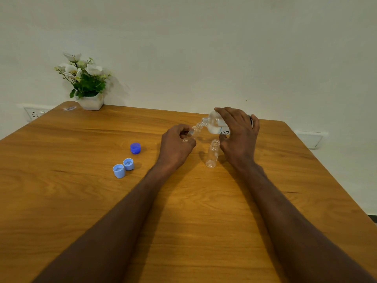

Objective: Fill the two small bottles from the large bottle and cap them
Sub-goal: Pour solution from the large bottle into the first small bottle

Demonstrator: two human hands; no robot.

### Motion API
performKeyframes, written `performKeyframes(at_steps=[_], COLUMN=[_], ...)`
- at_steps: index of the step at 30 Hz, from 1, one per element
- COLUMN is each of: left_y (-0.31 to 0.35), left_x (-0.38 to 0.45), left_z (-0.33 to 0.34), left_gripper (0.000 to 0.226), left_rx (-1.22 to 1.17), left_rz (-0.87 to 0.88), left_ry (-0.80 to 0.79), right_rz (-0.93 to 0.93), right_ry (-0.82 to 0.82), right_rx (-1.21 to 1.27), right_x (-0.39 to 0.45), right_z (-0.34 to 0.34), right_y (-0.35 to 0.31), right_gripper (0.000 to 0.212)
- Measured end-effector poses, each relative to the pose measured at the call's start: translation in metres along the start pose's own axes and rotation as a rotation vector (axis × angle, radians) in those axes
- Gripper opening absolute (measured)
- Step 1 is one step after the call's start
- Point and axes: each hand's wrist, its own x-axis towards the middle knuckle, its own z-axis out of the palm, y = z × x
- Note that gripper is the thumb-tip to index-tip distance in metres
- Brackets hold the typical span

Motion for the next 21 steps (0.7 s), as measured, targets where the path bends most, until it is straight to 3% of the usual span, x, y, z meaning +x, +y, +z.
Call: performKeyframes(at_steps=[21], left_y=[-0.0019], left_x=[0.0007], left_z=[-0.0006], left_gripper=[0.032], left_rx=[-0.008], left_rz=[0.002], left_ry=[-0.006], right_rz=[0.001], right_ry=[-0.004], right_rx=[0.016], right_x=[-0.0001], right_z=[-0.0012], right_y=[-0.0012], right_gripper=[0.079])
